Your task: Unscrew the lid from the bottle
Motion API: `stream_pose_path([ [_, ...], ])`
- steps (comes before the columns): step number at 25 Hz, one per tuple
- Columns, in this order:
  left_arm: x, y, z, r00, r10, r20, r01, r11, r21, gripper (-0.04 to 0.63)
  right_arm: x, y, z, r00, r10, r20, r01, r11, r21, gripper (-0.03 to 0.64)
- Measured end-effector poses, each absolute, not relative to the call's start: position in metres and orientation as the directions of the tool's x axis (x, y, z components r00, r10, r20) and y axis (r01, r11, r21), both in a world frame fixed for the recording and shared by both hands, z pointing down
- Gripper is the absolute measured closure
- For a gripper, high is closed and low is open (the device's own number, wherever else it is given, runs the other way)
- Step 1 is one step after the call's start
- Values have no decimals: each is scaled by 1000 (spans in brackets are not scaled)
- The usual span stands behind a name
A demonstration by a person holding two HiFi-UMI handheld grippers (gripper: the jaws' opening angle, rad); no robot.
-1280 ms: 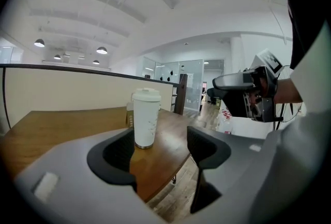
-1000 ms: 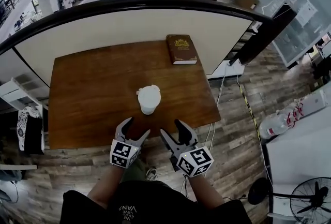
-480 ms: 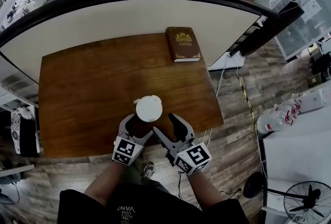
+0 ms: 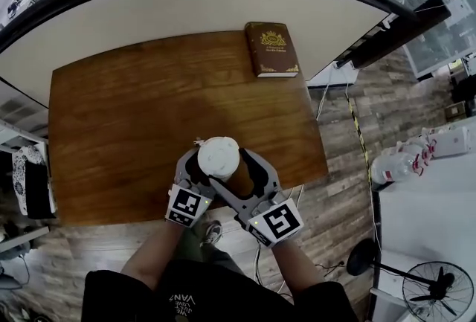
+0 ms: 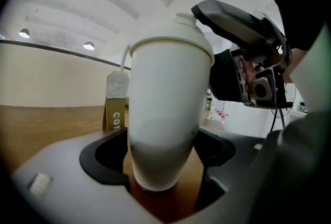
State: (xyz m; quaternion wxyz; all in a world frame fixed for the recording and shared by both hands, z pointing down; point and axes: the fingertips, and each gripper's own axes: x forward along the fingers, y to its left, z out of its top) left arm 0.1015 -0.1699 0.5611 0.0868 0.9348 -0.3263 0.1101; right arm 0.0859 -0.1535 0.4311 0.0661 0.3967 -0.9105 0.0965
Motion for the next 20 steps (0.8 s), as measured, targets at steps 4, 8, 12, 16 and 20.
stream_pose_path([
  [4,107,-174,560,791,-558,250,-587,-808,55,212,81,-156,430,-701,-691,174,-710,699,-84,295],
  [8,106,-173,559,820,-519,242,-544,-838,47,212,80,-158,432,-718,-673,177,-689,724,-40,295],
  [12,106,-172,560,857,-459,234,-481,-875,49,213,79,-159,433,-769,-615,174,-630,775,-51,296],
  [16,106,-171,561,886,-407,221,-427,-903,50,215,78,-160,435,-845,-502,181,-520,851,-68,296],
  [20,105,-170,560,905,-369,212,-386,-922,42,215,78,-160,437,-919,-344,193,-367,925,-97,296],
])
